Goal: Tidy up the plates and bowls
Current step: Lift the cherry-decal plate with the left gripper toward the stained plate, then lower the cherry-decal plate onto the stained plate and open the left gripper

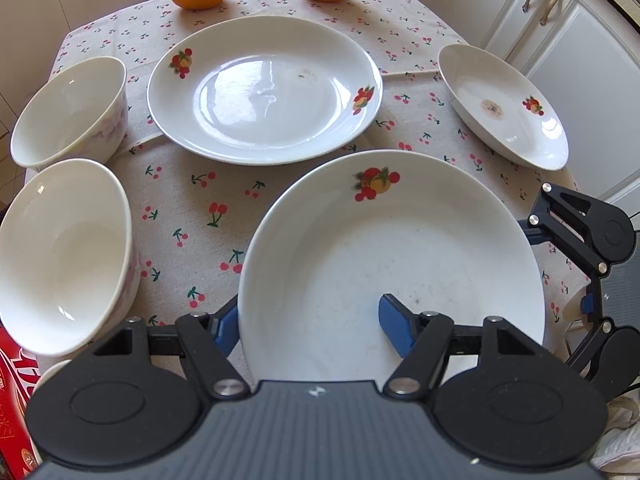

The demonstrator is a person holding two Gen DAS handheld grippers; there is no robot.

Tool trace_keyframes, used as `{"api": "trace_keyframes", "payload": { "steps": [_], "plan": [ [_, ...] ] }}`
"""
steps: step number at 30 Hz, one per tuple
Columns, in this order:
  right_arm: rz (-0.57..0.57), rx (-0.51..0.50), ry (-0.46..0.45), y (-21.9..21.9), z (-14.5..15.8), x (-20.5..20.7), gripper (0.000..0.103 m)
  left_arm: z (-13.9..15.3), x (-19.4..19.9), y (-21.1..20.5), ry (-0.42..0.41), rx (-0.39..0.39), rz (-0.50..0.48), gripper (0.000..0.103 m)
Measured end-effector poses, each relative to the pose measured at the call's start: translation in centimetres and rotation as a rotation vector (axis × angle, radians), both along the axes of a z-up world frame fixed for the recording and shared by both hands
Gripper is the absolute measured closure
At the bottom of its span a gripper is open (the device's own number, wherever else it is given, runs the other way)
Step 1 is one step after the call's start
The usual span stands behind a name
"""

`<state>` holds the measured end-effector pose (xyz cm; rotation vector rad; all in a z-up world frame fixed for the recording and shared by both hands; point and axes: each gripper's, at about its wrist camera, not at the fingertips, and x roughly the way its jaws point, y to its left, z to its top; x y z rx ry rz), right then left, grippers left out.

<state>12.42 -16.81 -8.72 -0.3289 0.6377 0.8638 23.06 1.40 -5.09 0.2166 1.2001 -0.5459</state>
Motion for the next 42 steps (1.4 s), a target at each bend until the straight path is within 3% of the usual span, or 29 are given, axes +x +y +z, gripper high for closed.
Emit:
{"api": "trace_keyframes", "payload": {
  "steps": [13, 42],
  "plan": [
    [0.004, -0.011, -0.022, -2.0, 1.4, 0.0, 0.008, 1.9, 0.0, -1.4, -0.031, -0.039, 0.002, 0.036],
    [-0.115, -0.022, -0.060, -10.0, 2.9, 0.7, 0.008, 3.9, 3.0, -10.4, -0.068, -0.063, -0.112, 0.037]
  ]
}}
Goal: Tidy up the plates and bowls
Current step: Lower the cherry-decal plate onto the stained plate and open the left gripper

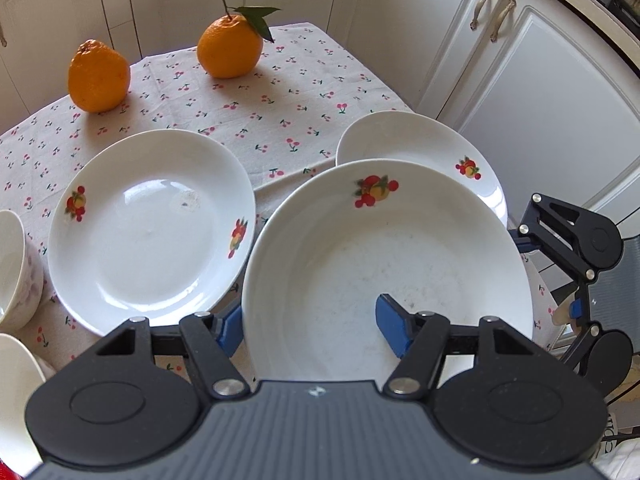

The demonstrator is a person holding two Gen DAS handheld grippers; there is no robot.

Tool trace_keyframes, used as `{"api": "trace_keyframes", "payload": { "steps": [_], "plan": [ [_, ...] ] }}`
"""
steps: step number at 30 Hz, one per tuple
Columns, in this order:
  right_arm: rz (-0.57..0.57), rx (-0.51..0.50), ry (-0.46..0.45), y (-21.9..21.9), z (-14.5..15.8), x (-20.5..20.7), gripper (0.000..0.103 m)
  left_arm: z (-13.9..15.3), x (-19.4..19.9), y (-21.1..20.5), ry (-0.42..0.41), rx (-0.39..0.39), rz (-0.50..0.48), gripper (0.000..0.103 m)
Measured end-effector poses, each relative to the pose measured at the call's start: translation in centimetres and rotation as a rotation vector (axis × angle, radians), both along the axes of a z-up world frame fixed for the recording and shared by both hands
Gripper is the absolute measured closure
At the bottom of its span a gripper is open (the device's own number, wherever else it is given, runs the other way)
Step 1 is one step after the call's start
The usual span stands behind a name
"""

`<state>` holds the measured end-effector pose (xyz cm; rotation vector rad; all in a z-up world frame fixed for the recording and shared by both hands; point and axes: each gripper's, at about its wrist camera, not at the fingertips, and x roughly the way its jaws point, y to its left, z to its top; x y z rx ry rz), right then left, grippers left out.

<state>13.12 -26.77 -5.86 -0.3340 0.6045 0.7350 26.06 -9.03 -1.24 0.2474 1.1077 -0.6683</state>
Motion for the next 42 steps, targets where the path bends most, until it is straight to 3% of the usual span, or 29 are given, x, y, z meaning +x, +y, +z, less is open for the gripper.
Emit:
{"api": "trace_keyframes", "payload": {
  "steps": [26, 42],
  "plan": [
    [-0.194, 0.017, 0.005, -8.4, -0.6, 0.0, 0.008, -1.5, 3.8, -10.9, -0.006, 0.017, -0.175, 0.038],
    [-0.240, 0.019, 0.041, -9.4, -0.9, 1.3, 0.008, -3.3, 6.1, -13.1, 0.013, 0.007, -0.193, 0.038]
  ]
}}
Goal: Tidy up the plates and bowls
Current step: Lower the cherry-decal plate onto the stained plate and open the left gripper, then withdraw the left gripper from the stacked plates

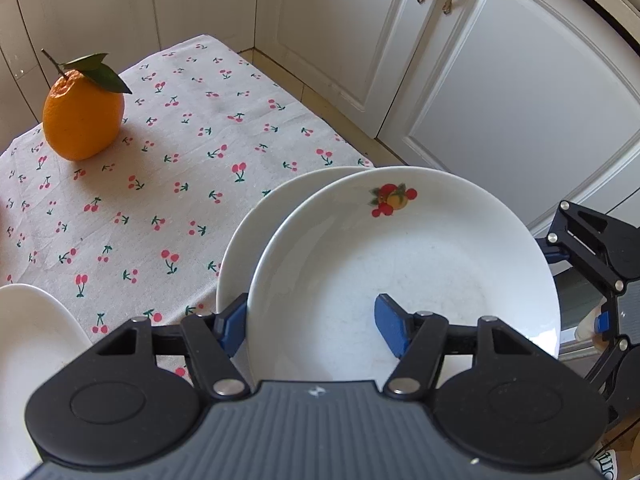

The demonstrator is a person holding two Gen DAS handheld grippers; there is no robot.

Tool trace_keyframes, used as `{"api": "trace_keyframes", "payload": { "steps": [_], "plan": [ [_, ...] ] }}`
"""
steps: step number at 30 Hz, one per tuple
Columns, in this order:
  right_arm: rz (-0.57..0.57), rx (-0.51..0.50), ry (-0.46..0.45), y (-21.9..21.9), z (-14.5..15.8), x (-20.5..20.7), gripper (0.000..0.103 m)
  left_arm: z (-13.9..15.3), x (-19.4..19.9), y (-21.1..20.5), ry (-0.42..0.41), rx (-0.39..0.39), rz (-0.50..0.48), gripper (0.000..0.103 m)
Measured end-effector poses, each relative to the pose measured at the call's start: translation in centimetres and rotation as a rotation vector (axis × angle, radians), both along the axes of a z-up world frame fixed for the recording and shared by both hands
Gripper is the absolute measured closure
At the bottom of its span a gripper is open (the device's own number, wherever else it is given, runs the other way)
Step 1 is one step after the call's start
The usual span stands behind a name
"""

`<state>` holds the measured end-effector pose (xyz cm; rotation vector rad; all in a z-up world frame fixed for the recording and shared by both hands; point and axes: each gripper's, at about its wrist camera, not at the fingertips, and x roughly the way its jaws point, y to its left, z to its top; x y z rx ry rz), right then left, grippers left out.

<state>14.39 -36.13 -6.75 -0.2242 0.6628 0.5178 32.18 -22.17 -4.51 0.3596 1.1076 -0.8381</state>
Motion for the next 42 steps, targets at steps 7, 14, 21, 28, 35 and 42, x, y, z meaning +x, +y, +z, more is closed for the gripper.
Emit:
{"api": "trace_keyframes", "payload": {
  "steps": [7, 14, 21, 28, 35, 42],
  "plan": [
    [-0.017, -0.002, 0.023, -0.4, -0.3, 0.2, 0.008, -0.6, 0.2, -0.9, -0.006, 0.008, -0.018, 0.038],
    [-0.029, -0.001, 0.027, -0.4, -0.2, 0.1, 0.008, -0.6, 0.5, -1.2, -0.003, 0.007, -0.020, 0.038],
    [-0.032, -0.004, 0.021, -0.3, -0.1, 0.1, 0.008, 0.2, 0.4, -0.6, -0.029, 0.001, -0.019, 0.038],
    [-0.044, -0.003, 0.018, -0.2, -0.2, 0.2, 0.008, 1.1, -0.1, 0.6, -0.080, 0.000, -0.011, 0.034],
    [-0.055, -0.002, -0.019, 0.5, 0.6, -1.0, 0.003, 1.9, -1.0, 2.5, -0.121, -0.024, 0.032, 0.033],
    [-0.103, -0.005, -0.070, 2.2, 2.4, -2.7, 0.000, 3.7, -5.1, 5.1, -0.219, -0.072, 0.063, 0.017]
  ]
}}
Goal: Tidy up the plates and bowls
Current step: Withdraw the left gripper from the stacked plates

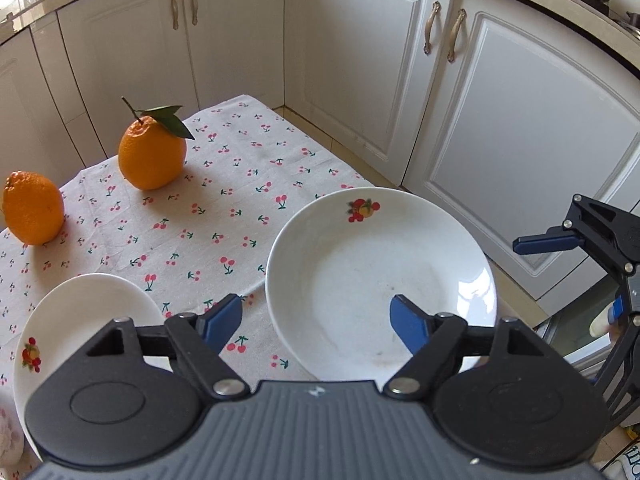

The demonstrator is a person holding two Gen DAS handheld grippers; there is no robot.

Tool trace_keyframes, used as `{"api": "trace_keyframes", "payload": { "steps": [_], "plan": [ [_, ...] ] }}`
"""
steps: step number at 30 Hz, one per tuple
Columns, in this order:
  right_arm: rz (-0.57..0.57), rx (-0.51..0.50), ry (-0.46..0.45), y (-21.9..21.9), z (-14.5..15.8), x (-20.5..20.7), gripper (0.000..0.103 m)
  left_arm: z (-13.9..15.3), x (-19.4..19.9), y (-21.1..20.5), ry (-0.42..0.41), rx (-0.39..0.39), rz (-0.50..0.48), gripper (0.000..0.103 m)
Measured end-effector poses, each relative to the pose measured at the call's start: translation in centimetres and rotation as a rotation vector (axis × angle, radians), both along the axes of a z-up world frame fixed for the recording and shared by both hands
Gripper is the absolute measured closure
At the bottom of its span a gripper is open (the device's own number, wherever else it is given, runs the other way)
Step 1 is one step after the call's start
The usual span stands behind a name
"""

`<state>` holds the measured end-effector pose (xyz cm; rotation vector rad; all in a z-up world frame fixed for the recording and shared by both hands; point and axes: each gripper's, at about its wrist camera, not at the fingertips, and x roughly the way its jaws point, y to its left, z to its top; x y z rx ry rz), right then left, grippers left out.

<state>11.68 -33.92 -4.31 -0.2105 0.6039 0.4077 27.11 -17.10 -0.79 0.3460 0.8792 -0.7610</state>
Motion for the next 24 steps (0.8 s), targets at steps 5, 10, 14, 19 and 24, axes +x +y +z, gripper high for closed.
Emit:
{"api": "trace_keyframes", "payload": {
  "steps": [5, 10, 14, 19, 24],
  "plan": [
    [-0.057, -0.022, -0.016, 1.6, 1.1, -1.0, 0.000, 1.4, -3.3, 2.7, -0.068, -0.045, 0.061, 0.010],
    [-0.087, -0.040, -0.048, 3.2, 2.3, -2.4, 0.000, 2.2, -6.4, 6.0, -0.130, -0.082, 0.162, 0.008],
    [-0.087, -0.037, -0.068, 4.6, 2.9, -3.2, 0.000, 1.8, -8.8, 7.9, -0.224, -0.068, 0.246, 0.007],
    [-0.073, -0.022, -0.072, 6.0, 3.4, -3.8, 0.000, -0.1, -10.6, 10.1, -0.294, -0.055, 0.380, 0.007],
    [-0.061, -0.032, -0.062, 7.1, 3.4, -3.9, 0.000, -2.6, -11.2, 11.1, -0.317, -0.033, 0.482, 0.007]
  ]
}}
